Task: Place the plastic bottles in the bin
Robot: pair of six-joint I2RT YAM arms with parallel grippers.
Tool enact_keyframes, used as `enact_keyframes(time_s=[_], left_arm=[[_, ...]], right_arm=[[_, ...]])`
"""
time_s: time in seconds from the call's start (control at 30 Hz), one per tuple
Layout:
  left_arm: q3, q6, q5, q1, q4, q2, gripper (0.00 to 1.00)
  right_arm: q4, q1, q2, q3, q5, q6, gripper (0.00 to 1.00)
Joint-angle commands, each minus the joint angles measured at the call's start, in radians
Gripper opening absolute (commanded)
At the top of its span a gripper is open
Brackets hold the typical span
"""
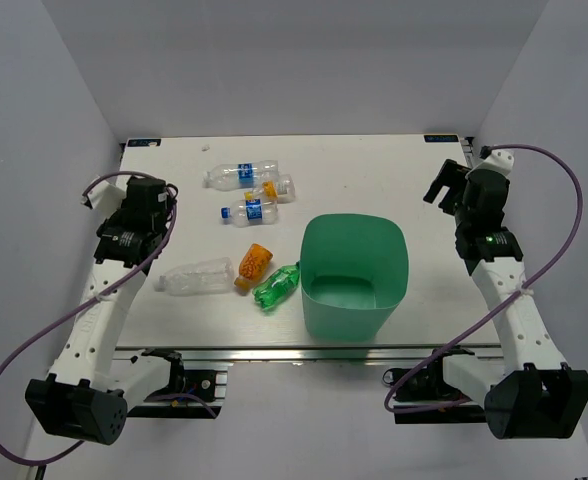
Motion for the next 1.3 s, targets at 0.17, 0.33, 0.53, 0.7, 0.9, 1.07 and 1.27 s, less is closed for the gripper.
enact_keyframes(time_s=[0.17, 0.33, 0.53, 0.7, 0.9, 1.07, 1.27], left_arm=[[-0.128, -0.183, 0.136, 0.005, -0.088, 0.036, 0.98], [-0.172, -0.214, 0.201, 0.005, -0.071, 0.049, 0.98], [-0.230, -0.243, 0.261, 0.009, -0.079, 0.070, 0.98], [-0.315, -0.258, 0.319, 0.017, -0.021, 0.078, 0.98], [-0.342, -0.238, 0.340, 0.041, 0.050, 0.145, 0.98], [-0.375, -0.231, 0.362, 0.051, 0.130, 0.226, 0.98], [-0.450, -0.246, 0.402, 0.055, 0.248, 0.288, 0.98]], right_arm=[[0.176, -0.003, -0.060, -0.066, -0.050, -0.036, 0.89], [0.140, -0.003, -0.024, -0.048, -0.033, -0.042, 0.89], [0.102, -0.003, 0.026, -0.016, -0.032, -0.043, 0.89], [0.100, -0.003, 0.035, -0.020, -0.033, -0.046, 0.89], [0.117, -0.001, 0.038, -0.026, -0.042, -0.051, 0.89], [0.119, -0.001, 0.043, -0.033, -0.047, -0.057, 0.89], [0.125, -0.003, 0.048, -0.031, -0.061, -0.059, 0.90]])
